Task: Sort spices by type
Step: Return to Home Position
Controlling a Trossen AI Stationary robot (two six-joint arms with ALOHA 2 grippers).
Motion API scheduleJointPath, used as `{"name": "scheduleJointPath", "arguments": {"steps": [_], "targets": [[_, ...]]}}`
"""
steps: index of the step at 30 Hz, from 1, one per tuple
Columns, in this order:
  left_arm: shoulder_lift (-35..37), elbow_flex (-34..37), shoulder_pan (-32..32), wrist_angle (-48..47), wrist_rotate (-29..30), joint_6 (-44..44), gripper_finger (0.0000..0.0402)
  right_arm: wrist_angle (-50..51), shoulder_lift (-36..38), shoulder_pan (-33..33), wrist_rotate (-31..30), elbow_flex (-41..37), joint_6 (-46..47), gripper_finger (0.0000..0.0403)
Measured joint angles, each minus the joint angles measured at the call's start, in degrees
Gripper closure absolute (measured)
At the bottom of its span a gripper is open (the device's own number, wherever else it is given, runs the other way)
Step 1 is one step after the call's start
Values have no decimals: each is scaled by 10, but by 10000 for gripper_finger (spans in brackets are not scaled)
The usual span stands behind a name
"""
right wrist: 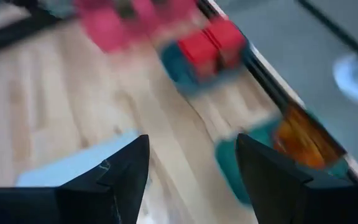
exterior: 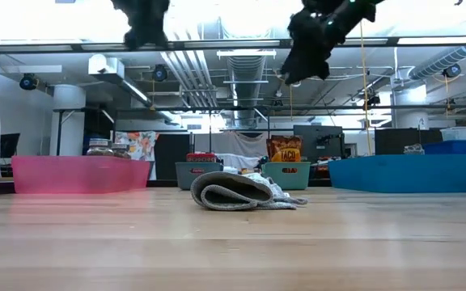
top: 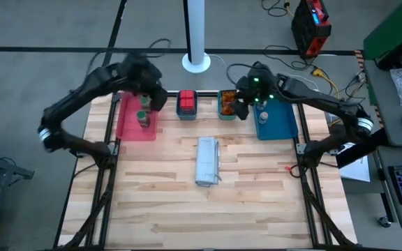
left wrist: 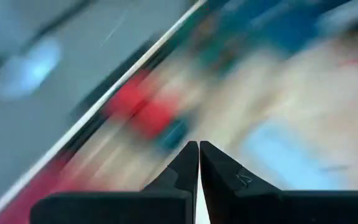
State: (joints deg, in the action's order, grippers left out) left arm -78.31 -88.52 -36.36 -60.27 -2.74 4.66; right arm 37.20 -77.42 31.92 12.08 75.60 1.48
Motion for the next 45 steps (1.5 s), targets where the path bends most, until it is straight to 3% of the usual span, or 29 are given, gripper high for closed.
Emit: {"name": "scheduleJointPath", "arguments": {"steps": [2,4,8,10,13,15,18,21,23,26,29,40,42,45], "targets": [[54,37,22,99,-92,-18,402,-67,35,1,34,-45,-27,183],[106,83,42,197,-142,-6,402,-124,73,1,43,-86,-36,190],[189,148,66,328,-145,16,402,-169,140,1,38,-136,36,203],[220,167,73,361,-144,82,402,-171,170,0,38,-150,63,207],[255,204,81,426,-151,141,402,-221,221,-13,100,-187,-1,208],[276,246,86,477,-197,117,402,-263,261,-15,138,-228,-20,207],[317,345,93,554,-243,146,402,-329,324,-13,118,-305,-1,207],[348,459,94,701,-245,189,402,-385,395,-15,108,-368,19,210],[360,528,93,831,-255,204,402,-415,436,-22,152,-404,-10,211],[368,617,94,1042,-316,226,402,-415,494,-24,224,-451,-91,211],[378,690,91,1210,-343,258,402,-409,555,-24,229,-496,-118,207],[446,857,85,1337,-308,284,402,-408,762,-24,229,-629,-76,213],[468,879,82,1379,-312,310,402,-424,773,-24,234,-644,-63,212],[507,875,66,1361,-358,355,402,-418,763,-24,258,-656,-60,209]]}}
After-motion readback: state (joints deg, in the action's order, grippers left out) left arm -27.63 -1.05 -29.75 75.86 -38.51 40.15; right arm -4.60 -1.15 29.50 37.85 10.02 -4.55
